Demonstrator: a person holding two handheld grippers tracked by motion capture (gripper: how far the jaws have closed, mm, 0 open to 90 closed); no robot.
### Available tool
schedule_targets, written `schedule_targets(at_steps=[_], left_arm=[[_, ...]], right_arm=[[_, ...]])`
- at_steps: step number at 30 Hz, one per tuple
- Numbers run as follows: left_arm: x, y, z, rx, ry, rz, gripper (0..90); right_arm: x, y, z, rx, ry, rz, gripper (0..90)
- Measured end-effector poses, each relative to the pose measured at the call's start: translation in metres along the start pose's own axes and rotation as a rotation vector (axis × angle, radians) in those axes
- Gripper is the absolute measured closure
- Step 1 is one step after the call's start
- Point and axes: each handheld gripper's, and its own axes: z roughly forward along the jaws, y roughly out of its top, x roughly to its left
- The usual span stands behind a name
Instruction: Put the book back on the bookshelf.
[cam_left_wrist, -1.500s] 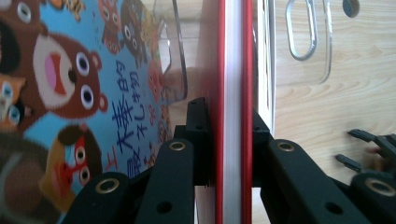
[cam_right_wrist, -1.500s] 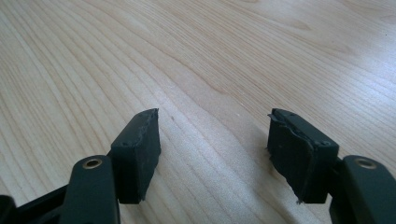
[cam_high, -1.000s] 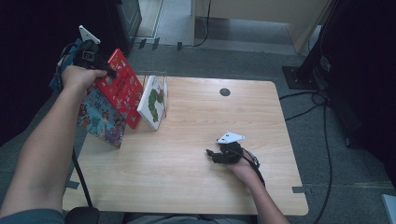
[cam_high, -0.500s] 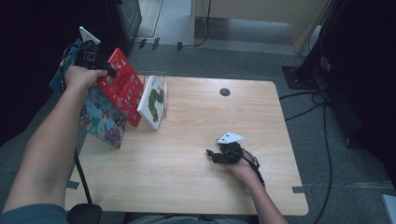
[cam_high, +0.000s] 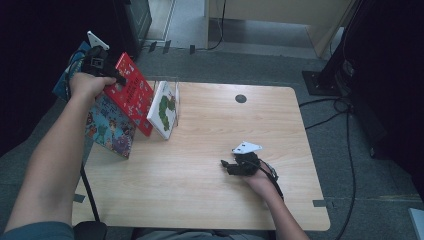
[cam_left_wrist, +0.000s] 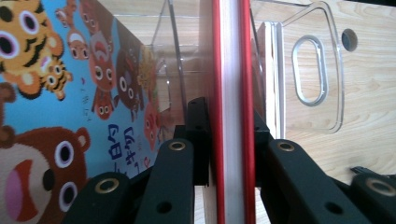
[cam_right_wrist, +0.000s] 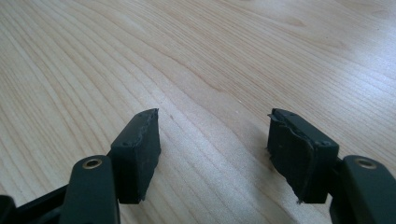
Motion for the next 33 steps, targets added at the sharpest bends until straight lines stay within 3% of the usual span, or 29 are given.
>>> schedule_targets(at_steps=[5, 11, 16, 20, 33], left_arm=[[0.001, 0.0, -0.001, 0.003, 0.014, 0.006, 78.8], [-0.001, 0.001, -0.005, 0.012, 0.04, 0.017, 63.3], [0.003, 0.002, -0.015, -0.014, 0.041, 0.005, 58.0], [0.003, 0.001, -0.02, -0.005, 0.055, 0.017, 54.1], [0.002, -0.004, -0.051, -0.072, 0.055, 0.038, 47.1]], right_arm=[[0.0, 0.0, 0.0, 0.0, 0.0, 0.0, 34.3], [0.0, 0.0, 0.0, 0.0, 0.0, 0.0, 34.3], [0.0, 0.0, 0.0, 0.0, 0.0, 0.0, 34.3], [0.0, 0.0, 0.0, 0.001, 0.001, 0.001, 34.3], [0.0, 0.0, 0.0, 0.001, 0.004, -0.004, 33.3]])
